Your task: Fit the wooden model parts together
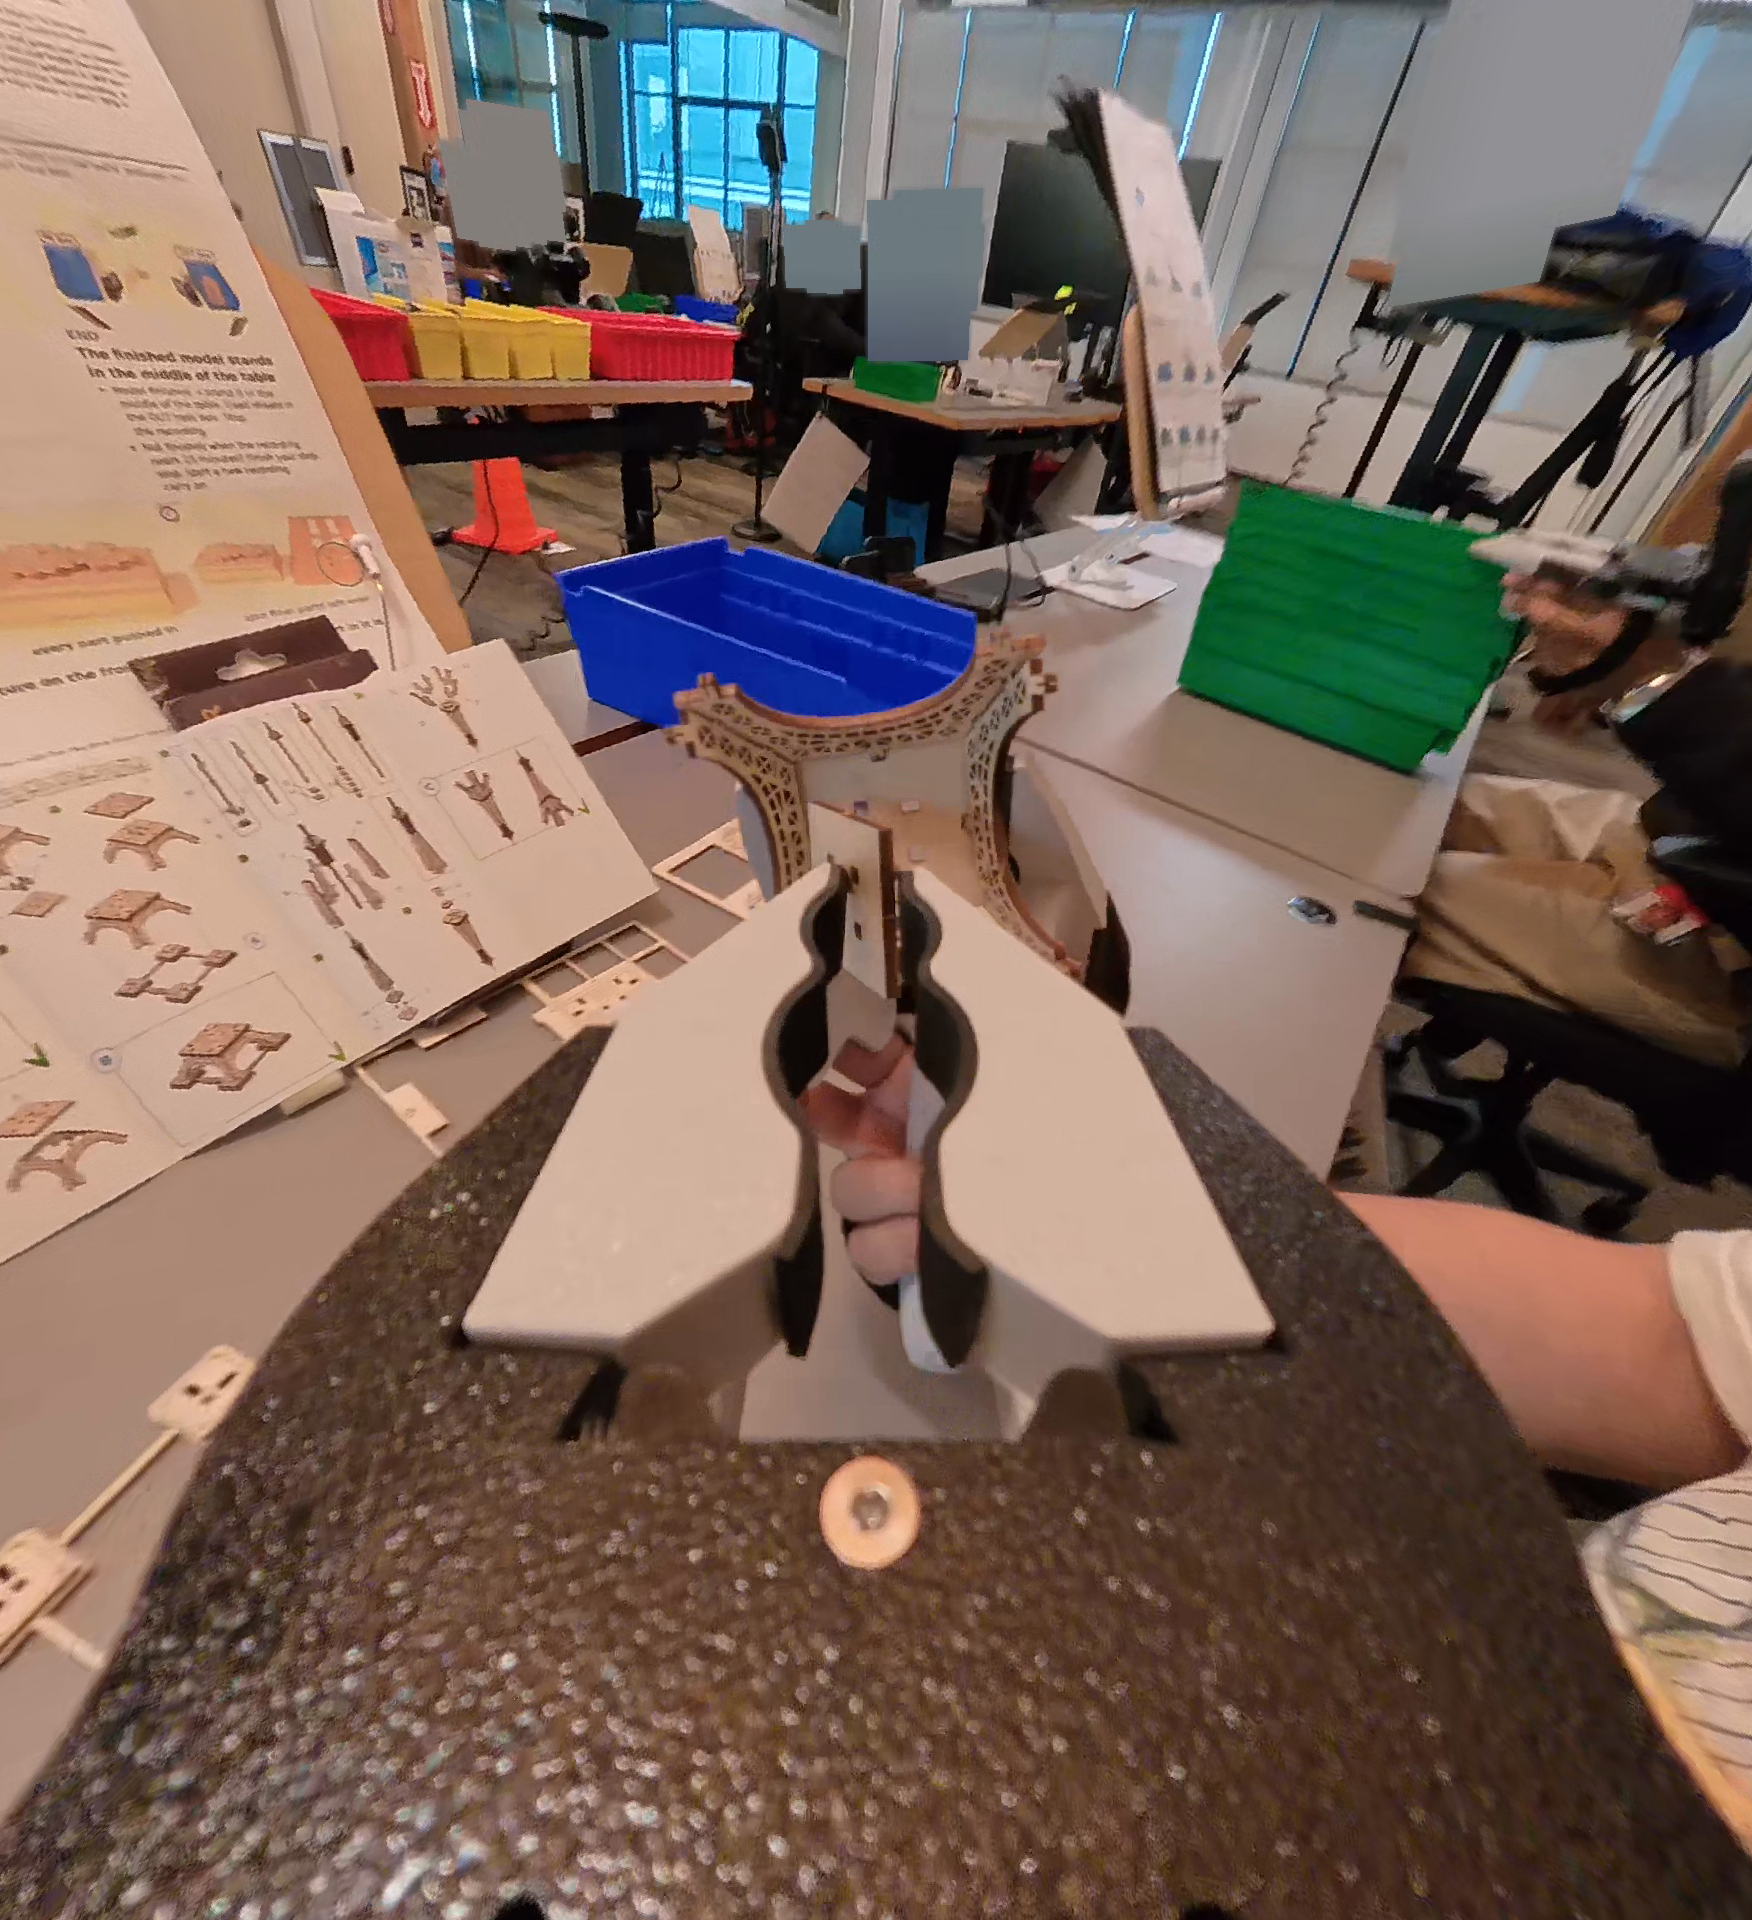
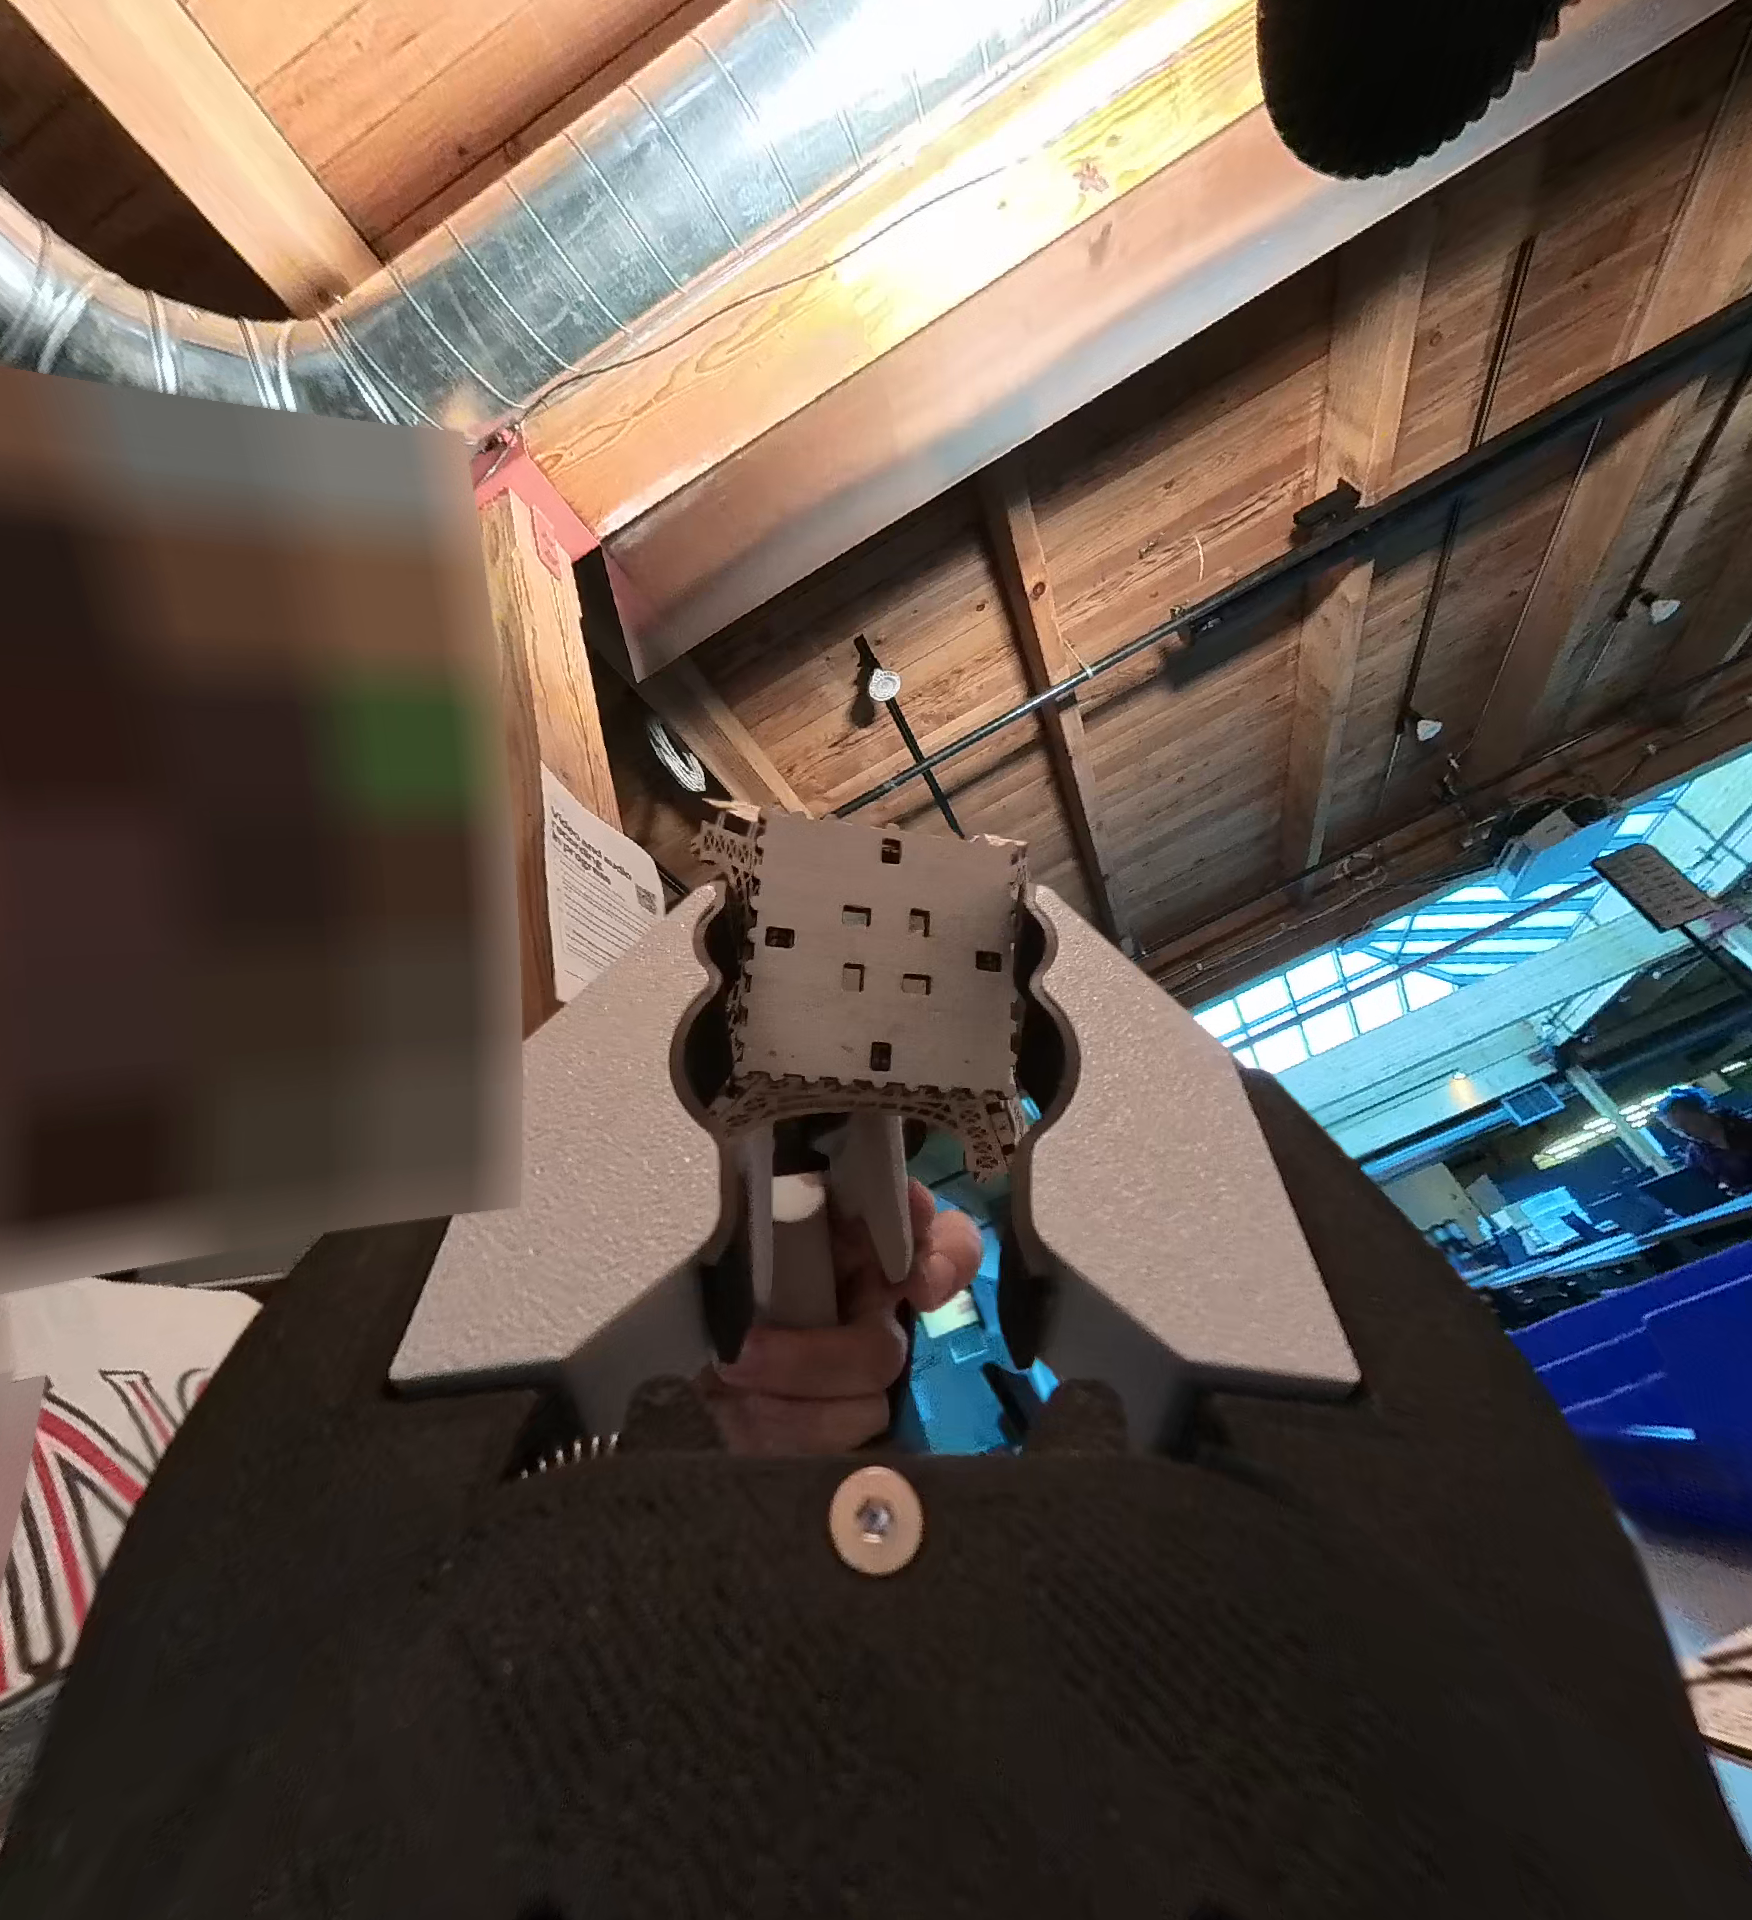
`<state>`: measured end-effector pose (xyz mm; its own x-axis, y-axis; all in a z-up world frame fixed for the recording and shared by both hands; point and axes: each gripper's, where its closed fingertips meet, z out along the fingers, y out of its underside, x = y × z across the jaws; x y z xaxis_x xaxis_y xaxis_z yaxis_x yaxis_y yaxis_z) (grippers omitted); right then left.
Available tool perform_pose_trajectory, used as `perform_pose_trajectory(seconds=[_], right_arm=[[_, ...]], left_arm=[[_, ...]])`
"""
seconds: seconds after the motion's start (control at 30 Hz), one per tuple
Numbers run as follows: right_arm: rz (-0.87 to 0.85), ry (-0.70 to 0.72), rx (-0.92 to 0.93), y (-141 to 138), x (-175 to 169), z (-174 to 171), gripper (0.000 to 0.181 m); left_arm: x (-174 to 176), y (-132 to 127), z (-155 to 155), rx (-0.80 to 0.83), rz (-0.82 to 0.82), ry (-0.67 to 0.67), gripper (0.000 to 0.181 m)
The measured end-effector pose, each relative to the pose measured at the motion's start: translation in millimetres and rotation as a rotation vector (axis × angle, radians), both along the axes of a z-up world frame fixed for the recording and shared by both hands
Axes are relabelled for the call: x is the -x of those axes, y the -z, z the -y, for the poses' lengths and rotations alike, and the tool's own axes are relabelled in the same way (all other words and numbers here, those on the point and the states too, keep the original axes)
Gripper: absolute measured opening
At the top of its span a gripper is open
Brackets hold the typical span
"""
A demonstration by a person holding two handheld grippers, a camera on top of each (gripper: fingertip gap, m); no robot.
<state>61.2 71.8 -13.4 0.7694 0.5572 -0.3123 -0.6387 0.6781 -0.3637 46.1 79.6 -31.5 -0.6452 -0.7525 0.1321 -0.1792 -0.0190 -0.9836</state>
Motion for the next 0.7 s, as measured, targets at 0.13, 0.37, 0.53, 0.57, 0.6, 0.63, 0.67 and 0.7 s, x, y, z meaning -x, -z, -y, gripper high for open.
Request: perform_pose_trajectory(seconds=[0.13, 0.37, 0.53, 0.57, 0.6, 0.63, 0.67, 0.7], right_arm=[[0.053, 0.106, 0.066, 6, -14, 9, 0.051], [0.253, 0.34, 0.821, 77, -59, -11, 0.052], [0.523, 0.5, 1.434, 160, -80, 1, 0.052], [0.538, 0.504, 1.534, 174, -84, 5, 0.052], [0.557, 0.498, 1.615, 186, -85, 7, 0.052], [0.582, 0.488, 1.675, 197, -85, 8, 0.052], [0.609, 0.477, 1.721, 205, -84, 7, 0.052], [0.634, 0.467, 1.753, 211, -83, 6, 0.052]], left_arm=[[3, 8, -16, 0.076, -0.039, 0.01, 0.006], [9, 132, -30, 0.141, -0.542, 0.204, 0.007], [5, 199, -40, 0.139, -0.75, 0.188, 0.007], [4, 204, -41, 0.14, -0.77, 0.181, 0.007], [3, 209, -42, 0.136, -0.785, 0.171, 0.007], [2, 210, -44, 0.144, -0.788, 0.161, 0.01], [1, 212, -45, 0.147, -0.793, 0.152, 0.01], [0, 215, -48, 0.128, -0.798, 0.142, 0.01]])
